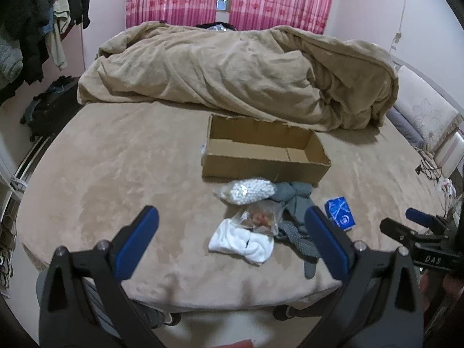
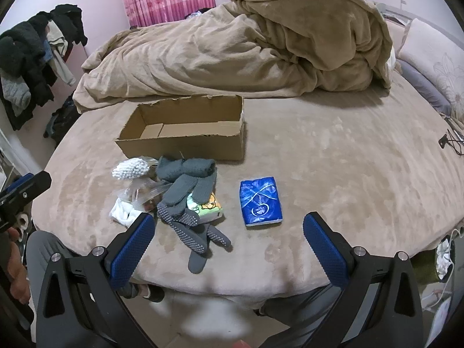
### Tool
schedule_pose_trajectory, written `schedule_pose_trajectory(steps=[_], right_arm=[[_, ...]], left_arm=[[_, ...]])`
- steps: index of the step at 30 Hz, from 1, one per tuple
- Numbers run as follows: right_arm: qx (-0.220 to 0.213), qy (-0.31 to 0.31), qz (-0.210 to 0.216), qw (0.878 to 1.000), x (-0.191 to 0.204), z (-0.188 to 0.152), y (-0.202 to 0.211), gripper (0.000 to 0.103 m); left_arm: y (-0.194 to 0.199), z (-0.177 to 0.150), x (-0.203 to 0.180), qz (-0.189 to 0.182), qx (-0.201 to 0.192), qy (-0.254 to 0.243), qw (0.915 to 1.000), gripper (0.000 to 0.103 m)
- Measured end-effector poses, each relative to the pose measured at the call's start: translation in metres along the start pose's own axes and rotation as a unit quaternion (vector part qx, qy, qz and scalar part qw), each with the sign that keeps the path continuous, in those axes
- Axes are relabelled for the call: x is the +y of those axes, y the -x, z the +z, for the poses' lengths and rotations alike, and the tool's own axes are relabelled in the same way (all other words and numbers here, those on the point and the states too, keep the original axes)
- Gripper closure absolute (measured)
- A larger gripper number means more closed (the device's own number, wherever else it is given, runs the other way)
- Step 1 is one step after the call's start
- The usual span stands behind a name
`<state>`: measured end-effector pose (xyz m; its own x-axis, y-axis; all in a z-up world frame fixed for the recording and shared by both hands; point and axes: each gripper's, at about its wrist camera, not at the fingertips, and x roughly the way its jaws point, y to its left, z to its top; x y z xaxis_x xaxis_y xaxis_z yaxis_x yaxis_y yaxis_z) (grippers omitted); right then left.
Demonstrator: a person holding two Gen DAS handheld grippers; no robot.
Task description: Organize objects
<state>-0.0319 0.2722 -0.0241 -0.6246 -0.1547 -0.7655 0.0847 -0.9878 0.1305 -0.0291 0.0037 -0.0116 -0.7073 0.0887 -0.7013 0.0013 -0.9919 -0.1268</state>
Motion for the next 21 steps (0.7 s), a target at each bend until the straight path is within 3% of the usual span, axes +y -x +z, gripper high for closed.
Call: schedule_pose_trajectory(steps=[13,21], right_arm=[[0.027,-0.007,-0.016,0.999,-0.027,0.008,-0.052,0.0],[0.048,0.006,-0.021,0.999,-0.04,0.012,-0.101,0.002]], left_arm=[[-0.064,-0.011,-0.009,-0.008,0.044,-0.011,0.9989,0.002],[-0.128,-0.039,-0.013,-0.005,0.125,-0.05,0.9909,0.002]])
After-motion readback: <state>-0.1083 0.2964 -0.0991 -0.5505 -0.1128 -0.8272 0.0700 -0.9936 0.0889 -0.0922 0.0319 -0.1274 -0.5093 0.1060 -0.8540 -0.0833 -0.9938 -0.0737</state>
